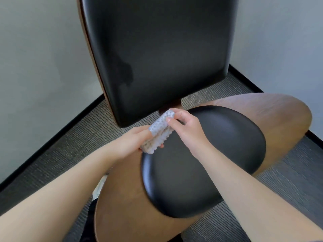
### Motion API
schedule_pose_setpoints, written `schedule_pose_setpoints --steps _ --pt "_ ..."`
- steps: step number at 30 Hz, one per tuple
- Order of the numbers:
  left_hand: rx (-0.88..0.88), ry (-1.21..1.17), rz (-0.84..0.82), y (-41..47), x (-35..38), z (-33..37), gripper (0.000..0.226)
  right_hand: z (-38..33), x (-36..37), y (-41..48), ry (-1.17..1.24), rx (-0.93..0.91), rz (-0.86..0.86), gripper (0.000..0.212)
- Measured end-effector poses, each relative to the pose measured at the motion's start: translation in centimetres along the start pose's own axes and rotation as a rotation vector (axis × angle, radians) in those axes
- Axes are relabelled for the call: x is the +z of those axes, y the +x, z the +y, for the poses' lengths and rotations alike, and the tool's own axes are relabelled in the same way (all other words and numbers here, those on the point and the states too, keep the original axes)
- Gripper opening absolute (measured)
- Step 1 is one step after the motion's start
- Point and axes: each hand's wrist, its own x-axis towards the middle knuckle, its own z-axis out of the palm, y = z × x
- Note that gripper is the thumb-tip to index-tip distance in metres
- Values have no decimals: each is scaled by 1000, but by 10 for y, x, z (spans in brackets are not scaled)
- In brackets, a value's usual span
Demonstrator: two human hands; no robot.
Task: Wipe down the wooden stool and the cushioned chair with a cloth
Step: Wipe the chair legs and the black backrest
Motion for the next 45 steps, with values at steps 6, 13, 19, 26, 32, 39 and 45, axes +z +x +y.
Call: schedule_pose_setpoints --steps 6,13,19,26,32,39,45 --pt "-60 193 80 -28 -63 28 15 -32 42 -17 300 150 165 26" --pt "-2 239 225 -45 -77 81 11 -68 38 -45 -24 -114 306 42" --pt "-9 154 244 -56 -78 132 18 -96 33 -50 -523 -714 249 48" --pt "104 288 314 -33 -117 191 19 -140 49 -3 -322 -580 454 16" --pt "662 797 608 24 -182 259 17 -200 53 80 -164 -374 710 13" --pt "546 733 428 90 -217 298 48 -237 93 152 -263 -528 623 52" --pt "371 650 299 112 -226 300 44 -227 89 179 -366 -654 660 57"
